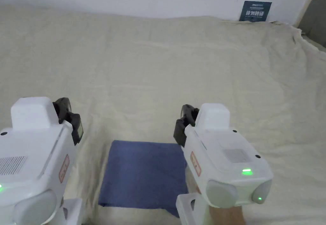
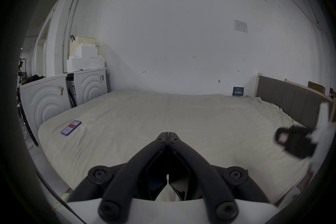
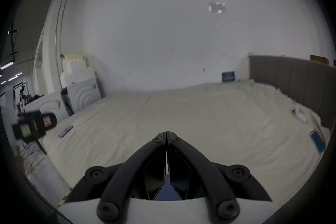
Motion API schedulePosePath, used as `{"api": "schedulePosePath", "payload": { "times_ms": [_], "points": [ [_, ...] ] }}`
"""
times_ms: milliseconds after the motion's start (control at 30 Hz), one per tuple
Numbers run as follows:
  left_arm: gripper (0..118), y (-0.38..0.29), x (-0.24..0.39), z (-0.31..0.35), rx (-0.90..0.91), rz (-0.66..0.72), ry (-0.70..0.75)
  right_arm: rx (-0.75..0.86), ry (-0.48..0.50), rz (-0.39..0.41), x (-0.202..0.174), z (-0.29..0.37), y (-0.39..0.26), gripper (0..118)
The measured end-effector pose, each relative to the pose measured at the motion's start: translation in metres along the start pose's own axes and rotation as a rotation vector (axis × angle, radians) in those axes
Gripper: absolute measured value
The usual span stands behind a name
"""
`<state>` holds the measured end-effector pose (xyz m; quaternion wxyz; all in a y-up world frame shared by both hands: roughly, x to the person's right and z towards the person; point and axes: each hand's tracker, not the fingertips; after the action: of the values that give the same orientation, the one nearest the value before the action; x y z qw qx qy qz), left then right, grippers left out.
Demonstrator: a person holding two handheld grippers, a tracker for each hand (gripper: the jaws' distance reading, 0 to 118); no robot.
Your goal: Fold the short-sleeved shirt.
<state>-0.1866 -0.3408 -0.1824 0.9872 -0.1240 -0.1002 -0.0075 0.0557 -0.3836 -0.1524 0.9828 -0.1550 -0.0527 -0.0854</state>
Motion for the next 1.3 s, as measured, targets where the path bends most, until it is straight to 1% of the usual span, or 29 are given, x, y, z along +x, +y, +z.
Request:
{"api": "schedulePosePath", "payload": {
  "times_ms": [67, 133, 333, 433, 533, 567, 600, 633, 667, 700, 733, 767, 800, 833, 867, 933, 1000, 1067, 1133, 1233, 1300],
  "points": [
    [0, -0.009, -0.003, -0.001, -0.031, -0.006, 0.005, -0.088, 0.022, 0.002, -0.015, -0.024, -0.028, 0],
    [0, -0.017, -0.009, -0.005, -0.074, -0.001, -0.003, -0.164, 0.017, 0.039, -0.026, -0.041, -0.056, 0],
    [0, -0.040, -0.017, -0.016, -0.162, 0.014, -0.005, -0.341, -0.002, 0.104, -0.039, -0.065, -0.120, 0],
    [0, -0.047, -0.019, -0.022, -0.185, 0.013, -0.015, -0.371, -0.007, 0.137, -0.039, -0.068, -0.141, 0],
    [0, -0.050, -0.019, -0.029, -0.204, 0.026, -0.029, -0.355, -0.011, 0.127, -0.040, -0.066, -0.139, 0],
    [0, -0.051, -0.019, -0.033, -0.216, 0.039, -0.047, -0.359, -0.014, 0.112, -0.039, -0.066, -0.139, 0],
    [10, -0.052, -0.020, -0.036, -0.231, 0.061, -0.081, -0.359, -0.014, 0.094, -0.038, -0.066, -0.139, 0],
    [24, -0.051, -0.023, -0.041, -0.244, 0.094, -0.123, -0.359, -0.013, 0.074, -0.036, -0.066, -0.140, 0],
    [48, -0.049, -0.026, -0.048, -0.283, 0.135, -0.161, -0.358, -0.013, 0.059, -0.035, -0.065, -0.140, 0],
    [89, -0.048, -0.032, -0.058, -0.334, 0.190, -0.223, -0.360, -0.012, 0.055, -0.035, -0.065, -0.138, 0],
    [89, -0.047, -0.038, -0.071, -0.398, 0.243, -0.283, -0.362, -0.011, 0.053, -0.035, -0.065, -0.138, 0],
    [99, -0.046, -0.044, -0.084, -0.465, 0.291, -0.346, -0.363, -0.010, 0.052, -0.035, -0.065, -0.138, 0],
    [118, -0.048, -0.049, -0.096, -0.512, 0.331, -0.398, -0.363, -0.009, 0.050, -0.035, -0.065, -0.138, 0],
    [118, -0.047, -0.054, -0.104, -0.506, 0.392, -0.490, -0.363, -0.007, 0.045, -0.033, -0.066, -0.138, 0],
    [117, -0.051, -0.058, -0.117, -0.583, 0.397, -0.495, -0.360, -0.007, 0.034, -0.032, -0.065, -0.138, 0],
    [118, -0.052, -0.070, -0.141, -0.728, 0.466, -0.611, -0.362, -0.008, 0.020, -0.032, -0.065, -0.138, 0],
    [118, -0.062, -0.077, -0.162, -0.823, 0.518, -0.708, -0.367, -0.005, 0.019, -0.031, -0.066, -0.137, 0],
    [118, -0.074, -0.073, -0.178, -0.934, 0.567, -0.776, -0.371, 0.004, 0.005, -0.029, -0.065, -0.135, 0],
    [118, -0.088, -0.074, -0.190, -1.017, 0.549, -0.838, -0.375, 0.010, -0.007, -0.029, -0.064, -0.132, 0],
    [117, -0.105, -0.076, -0.197, -1.018, 0.501, -0.852, -0.376, 0.010, -0.023, -0.028, -0.065, -0.133, 0],
    [117, -0.115, -0.081, -0.198, -1.043, 0.541, -0.910, -0.375, 0.009, -0.024, -0.028, -0.065, -0.133, 0]
  ]
}}
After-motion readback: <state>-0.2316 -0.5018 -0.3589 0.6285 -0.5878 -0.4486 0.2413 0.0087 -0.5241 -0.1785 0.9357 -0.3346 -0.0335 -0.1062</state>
